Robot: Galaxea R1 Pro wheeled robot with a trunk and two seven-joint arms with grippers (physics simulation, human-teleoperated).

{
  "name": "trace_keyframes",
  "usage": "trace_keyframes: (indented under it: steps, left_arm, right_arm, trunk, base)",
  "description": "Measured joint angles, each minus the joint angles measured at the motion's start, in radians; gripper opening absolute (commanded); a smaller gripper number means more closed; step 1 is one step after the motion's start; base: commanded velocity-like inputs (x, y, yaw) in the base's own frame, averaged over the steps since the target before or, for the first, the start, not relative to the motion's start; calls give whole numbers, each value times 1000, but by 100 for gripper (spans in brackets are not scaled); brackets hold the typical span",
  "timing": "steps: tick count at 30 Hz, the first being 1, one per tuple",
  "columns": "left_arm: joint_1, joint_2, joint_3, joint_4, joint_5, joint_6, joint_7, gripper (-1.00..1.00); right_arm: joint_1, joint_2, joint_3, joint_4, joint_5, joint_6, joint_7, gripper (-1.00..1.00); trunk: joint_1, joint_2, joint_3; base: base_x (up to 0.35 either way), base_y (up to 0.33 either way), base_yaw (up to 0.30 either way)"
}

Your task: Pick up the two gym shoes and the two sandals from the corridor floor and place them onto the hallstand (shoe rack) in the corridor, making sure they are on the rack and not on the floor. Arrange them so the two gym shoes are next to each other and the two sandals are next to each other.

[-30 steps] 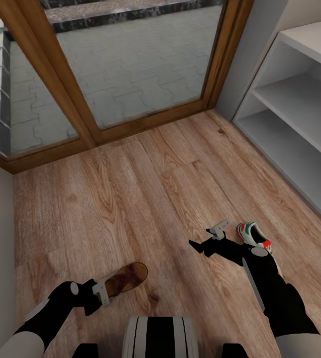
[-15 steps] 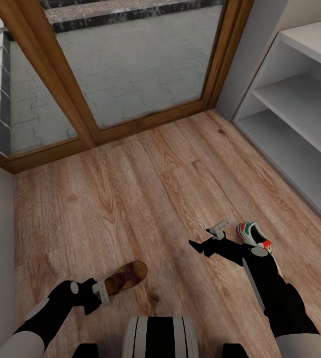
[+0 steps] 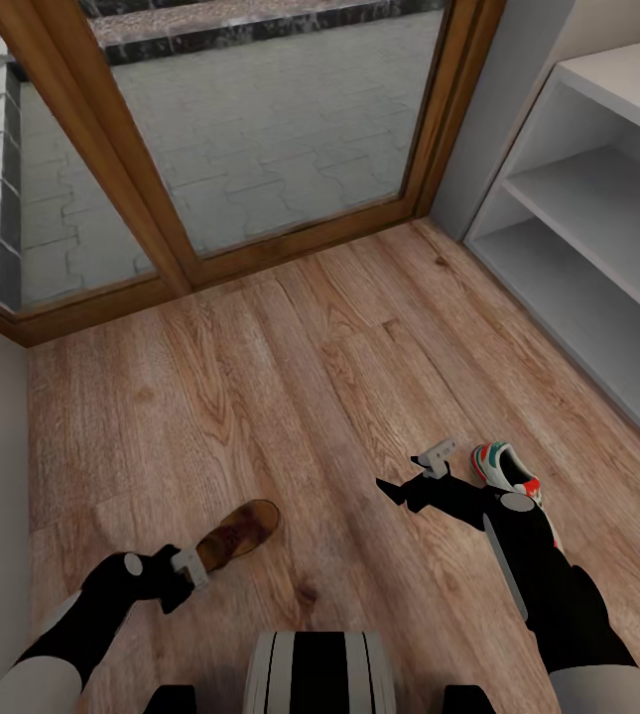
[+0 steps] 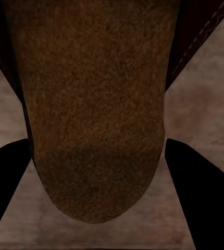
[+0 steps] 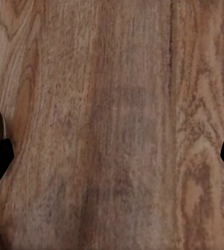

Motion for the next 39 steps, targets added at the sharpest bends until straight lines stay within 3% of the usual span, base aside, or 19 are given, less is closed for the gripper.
trace_keyframes:
  steps: [1,5,11,15,17,18,21,24,25,26,28,29,37,38,39]
  left_arm:
    - [1,-2,36,0,0,-2,-1,-100]
    - [2,-5,104,0,4,-5,-3,-100]
    - [3,-6,142,-3,16,-6,1,-100]
    - [3,-5,151,-4,67,-6,4,-100]
    - [4,-2,158,-4,119,-7,6,-100]
    - [5,1,169,-4,175,-9,6,-100]
    - [7,5,185,-4,234,-10,8,-100]
    - [10,7,208,-3,265,-11,8,-100]
    - [11,7,226,-2,273,-12,9,-100]
    - [14,7,308,5,280,-24,9,-100]
    - [15,6,362,9,288,-50,9,-100]
    - [14,5,421,11,290,-94,9,-100]
    - [20,4,526,14,294,-141,9,-100]
    - [49,1,569,15,292,-172,37,-100]
    - [56,-1,576,16,299,-181,45,-100]
  right_arm:
    - [0,0,0,0,0,0,0,100]
    - [0,0,0,1,0,-1,0,100]
    - [0,0,1,3,2,0,0,100]
    - [0,0,1,3,3,0,-1,100]
    - [0,0,1,3,3,0,-1,100]
    - [0,0,0,3,4,0,-1,100]
    - [0,-1,0,3,4,0,-1,100]
    - [1,-2,0,3,4,0,-2,100]
    - [1,-2,0,3,4,0,-2,100]
    - [1,-3,-6,2,4,0,-3,100]
    - [1,-4,-25,2,3,-1,-4,100]
    - [2,-4,-67,6,5,-1,-4,100]
    - [3,-4,-161,7,5,-6,-5,100]
    - [3,-4,-200,7,7,-9,-7,100]
    - [3,-4,-204,7,7,-9,-7,100]
  trunk:
    - [0,0,0]
    - [0,0,0]
    - [0,0,0]
    - [-2,1,15]
    - [-3,1,23]
    - [-3,2,27]
    - [-5,2,39]
    - [-6,3,50]
    - [-6,3,54]
    - [-7,3,58]
    - [-8,4,66]
    - [-8,4,70]
    - [-12,6,100]
    - [-12,6,104]
    - [-13,7,108]
  base:
    - [0,0,0]
    - [0,0,0]
    - [0,0,0]
    - [0,0,0]
    - [0,0,0]
    - [0,0,0]
    - [0,0,0]
    - [0,0,0]
    - [0,0,0]
    - [0,0,0]
    - [0,0,0]
    - [0,0,0]
    - [0,0,0]
    - [0,0,0]
    - [0,0,0]
